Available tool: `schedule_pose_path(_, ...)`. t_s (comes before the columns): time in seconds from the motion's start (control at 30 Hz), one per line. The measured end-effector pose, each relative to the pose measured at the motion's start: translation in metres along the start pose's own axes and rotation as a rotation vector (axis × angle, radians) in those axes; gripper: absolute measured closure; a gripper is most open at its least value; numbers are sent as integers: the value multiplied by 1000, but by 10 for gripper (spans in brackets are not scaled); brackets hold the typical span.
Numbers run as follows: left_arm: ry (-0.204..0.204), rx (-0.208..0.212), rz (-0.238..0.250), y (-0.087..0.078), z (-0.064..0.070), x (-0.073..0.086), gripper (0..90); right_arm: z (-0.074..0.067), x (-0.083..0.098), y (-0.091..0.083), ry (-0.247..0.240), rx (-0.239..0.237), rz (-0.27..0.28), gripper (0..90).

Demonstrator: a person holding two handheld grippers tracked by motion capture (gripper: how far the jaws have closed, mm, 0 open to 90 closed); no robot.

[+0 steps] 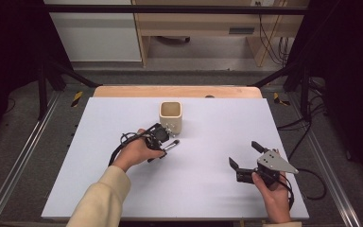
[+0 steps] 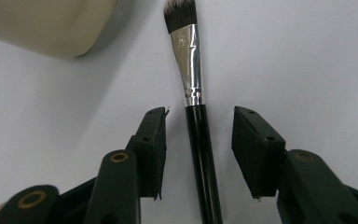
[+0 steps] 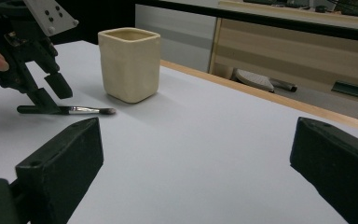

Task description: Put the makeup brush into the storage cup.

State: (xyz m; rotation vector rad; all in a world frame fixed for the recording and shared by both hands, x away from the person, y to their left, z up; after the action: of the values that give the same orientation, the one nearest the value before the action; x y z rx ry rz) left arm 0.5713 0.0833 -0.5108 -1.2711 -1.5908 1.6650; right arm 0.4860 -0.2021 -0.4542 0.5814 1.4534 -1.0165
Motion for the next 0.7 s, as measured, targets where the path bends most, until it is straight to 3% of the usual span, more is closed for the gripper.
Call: schedule_pose_path(0.7, -19, 15, -14, 7, 2, 3, 623, -1, 0, 0, -3, -7, -2, 28)
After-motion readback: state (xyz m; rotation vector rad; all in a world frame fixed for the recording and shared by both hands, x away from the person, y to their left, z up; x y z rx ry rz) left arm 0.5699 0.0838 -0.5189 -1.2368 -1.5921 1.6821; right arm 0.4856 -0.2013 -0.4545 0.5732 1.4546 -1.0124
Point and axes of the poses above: each handheld gripper's, and its own axes: y roughly forward along the jaws, x roughly out of its underside, z roughly to its right, the point moved 8 cm from there along y, roughly forward along the jaws, and after that the axes turned 2 degrees about -z, right-handed, at the moved point
